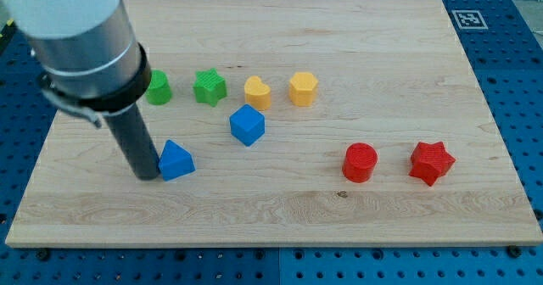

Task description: Push the red star closer to the red circle

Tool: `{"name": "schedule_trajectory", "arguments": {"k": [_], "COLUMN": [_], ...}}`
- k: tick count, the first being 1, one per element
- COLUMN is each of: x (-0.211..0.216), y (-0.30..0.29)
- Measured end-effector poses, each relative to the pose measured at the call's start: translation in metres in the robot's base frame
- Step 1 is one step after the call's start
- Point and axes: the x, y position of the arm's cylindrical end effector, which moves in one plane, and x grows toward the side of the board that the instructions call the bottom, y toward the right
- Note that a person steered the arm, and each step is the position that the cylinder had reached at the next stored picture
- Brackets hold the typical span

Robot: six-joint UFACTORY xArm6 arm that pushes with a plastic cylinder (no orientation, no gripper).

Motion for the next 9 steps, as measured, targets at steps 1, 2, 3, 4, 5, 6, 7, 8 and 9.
{"name": "schedule_trajectory", "arguments": {"k": [1,2,3,4,5,6,7,8,9], "x": [0.037,0.059,0.059,0.059,0.059,0.043,0.001,-0.008,-0.025], "y": [0.012,0.087,0.187,0.293,0.391,0.408,0.413,0.413,0.412]}}
